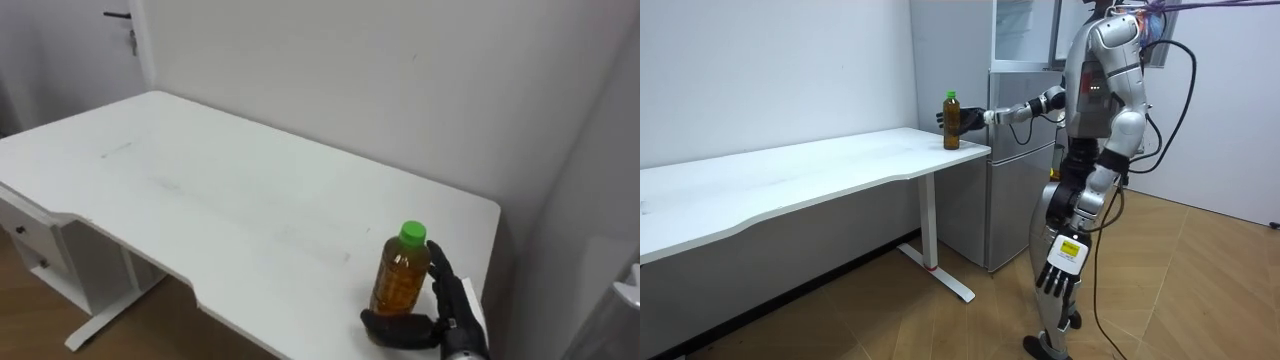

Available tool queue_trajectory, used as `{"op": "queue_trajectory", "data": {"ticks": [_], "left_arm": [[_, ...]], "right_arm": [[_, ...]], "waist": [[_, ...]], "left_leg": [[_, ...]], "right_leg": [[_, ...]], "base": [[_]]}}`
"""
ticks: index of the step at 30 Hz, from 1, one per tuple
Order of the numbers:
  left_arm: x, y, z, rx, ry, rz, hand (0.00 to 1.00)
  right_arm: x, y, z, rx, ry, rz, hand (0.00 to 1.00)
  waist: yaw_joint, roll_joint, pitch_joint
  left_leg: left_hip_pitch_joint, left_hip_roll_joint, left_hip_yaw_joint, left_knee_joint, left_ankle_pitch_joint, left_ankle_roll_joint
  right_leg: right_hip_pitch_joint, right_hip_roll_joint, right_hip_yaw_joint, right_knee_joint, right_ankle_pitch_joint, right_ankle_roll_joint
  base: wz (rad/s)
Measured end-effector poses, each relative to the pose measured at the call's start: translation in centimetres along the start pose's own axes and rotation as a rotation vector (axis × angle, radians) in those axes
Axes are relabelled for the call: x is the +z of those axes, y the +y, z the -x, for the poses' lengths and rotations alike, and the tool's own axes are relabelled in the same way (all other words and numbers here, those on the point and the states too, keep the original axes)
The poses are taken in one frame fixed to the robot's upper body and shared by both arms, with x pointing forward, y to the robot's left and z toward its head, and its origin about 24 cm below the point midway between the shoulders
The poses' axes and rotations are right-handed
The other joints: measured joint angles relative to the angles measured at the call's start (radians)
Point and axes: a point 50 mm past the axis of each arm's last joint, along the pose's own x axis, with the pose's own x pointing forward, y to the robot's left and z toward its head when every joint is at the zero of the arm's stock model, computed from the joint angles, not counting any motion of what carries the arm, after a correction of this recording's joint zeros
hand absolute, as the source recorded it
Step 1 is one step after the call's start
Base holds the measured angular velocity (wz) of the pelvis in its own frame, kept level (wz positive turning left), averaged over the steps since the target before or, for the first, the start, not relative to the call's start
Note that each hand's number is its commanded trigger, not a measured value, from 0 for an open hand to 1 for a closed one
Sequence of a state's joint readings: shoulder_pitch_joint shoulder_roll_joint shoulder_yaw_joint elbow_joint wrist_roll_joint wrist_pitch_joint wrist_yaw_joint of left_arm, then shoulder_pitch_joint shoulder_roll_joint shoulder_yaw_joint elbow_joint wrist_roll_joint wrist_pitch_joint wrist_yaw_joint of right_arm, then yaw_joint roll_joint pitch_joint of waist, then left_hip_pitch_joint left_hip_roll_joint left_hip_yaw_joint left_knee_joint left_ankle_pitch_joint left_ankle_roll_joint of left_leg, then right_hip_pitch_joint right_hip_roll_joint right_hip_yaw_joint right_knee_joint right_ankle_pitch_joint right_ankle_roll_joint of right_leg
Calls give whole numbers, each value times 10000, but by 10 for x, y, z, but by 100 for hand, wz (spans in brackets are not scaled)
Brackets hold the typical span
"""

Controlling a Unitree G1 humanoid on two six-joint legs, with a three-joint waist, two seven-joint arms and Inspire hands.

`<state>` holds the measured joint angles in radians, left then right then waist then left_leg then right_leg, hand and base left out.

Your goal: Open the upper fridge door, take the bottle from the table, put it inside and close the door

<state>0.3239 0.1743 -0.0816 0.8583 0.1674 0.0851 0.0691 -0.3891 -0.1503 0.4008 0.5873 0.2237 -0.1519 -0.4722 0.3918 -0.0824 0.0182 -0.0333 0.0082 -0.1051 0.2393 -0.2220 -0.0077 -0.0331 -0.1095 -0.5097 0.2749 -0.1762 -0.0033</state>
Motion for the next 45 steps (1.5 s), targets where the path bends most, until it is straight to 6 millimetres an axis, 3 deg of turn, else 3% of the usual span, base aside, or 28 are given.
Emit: {"op": "queue_trajectory", "data": {"ticks": [6,28,36,45], "left_arm": [[-1,0,0,9,-1,200,0],[1,0,1,-5,-93,589,0],[7,3,1,92,-519,610,0],[2,2,3,-74,-487,976,0]], "right_arm": [[-7,-1,0,-19,311,80,0],[-1,-15,-20,-1041,842,-889,0],[-1,-33,-24,-1632,953,-1897,0],[-1,-46,-27,-2108,922,-1966,0]], "waist": [[89,-72,106],[254,-74,118],[253,-33,140],[277,70,92]], "left_leg": [[-46,-14,-85,10,2,-1],[-663,-56,-489,189,20,-27],[-701,-76,-500,201,31,-28],[-783,-147,-506,309,91,13]], "right_leg": [[57,-7,-127,-65,-13,23],[-220,20,-478,-171,3,50],[-217,-52,-676,-146,2,51],[-363,-177,-695,-9,-9,71]], "base": [[7],[6],[2],[0]]}}
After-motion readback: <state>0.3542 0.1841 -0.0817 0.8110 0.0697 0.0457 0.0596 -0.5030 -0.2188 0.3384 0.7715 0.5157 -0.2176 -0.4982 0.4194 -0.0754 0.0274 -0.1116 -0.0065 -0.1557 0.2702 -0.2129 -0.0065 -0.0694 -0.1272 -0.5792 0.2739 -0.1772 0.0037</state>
